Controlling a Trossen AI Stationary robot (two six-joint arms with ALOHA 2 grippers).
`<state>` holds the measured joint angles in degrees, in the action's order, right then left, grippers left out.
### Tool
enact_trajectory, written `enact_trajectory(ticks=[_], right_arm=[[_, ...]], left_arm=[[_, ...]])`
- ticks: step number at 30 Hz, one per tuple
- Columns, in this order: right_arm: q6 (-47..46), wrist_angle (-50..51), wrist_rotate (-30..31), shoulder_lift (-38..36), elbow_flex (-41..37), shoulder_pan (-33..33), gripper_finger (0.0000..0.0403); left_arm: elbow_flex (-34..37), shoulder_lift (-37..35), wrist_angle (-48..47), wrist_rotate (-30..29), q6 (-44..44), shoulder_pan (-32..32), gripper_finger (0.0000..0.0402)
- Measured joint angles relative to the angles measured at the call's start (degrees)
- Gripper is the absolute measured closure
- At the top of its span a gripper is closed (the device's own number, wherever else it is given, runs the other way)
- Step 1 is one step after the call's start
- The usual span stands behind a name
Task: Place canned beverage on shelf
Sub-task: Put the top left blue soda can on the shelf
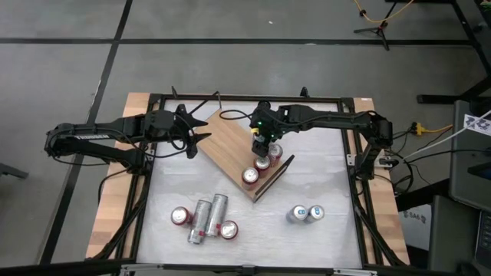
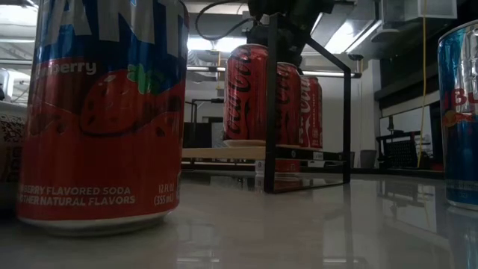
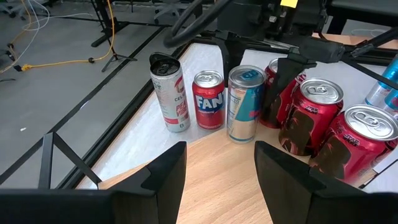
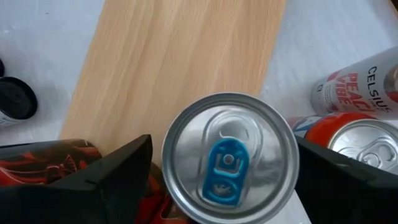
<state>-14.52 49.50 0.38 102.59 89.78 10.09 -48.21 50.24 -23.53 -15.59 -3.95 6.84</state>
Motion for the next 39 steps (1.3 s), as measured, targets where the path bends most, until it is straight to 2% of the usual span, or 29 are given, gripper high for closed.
enact_trajectory(ticks=[17,21,28,31,39], right_arm=[[0.0,-0.2,0.0,-0.1,0.1,0.1,0.0062],[-0.2,-0.2,0.0,-0.1,0.1,0.1,0.0092],[-3.5,-0.2,0.1,-0.1,0.1,0.0,0.0168],[-5.8,-0.2,0.3,-0.2,0.1,0.0,0.0184],[-12.7,-0.2,2.1,-0.2,0.2,0.0,0.0144]], left_arm=[[0.0,0.0,0.0,0.0,0.0,0.0,0.0221],[0.0,0.0,0.0,0.0,0.0,0.0,0.0221],[0.0,0.0,0.0,0.0,0.0,0.0,0.0221],[0.0,0.0,0.0,0.0,0.0,0.0,0.0221],[0.0,0.0,0.0,0.0,0.0,0.0,0.0221]])
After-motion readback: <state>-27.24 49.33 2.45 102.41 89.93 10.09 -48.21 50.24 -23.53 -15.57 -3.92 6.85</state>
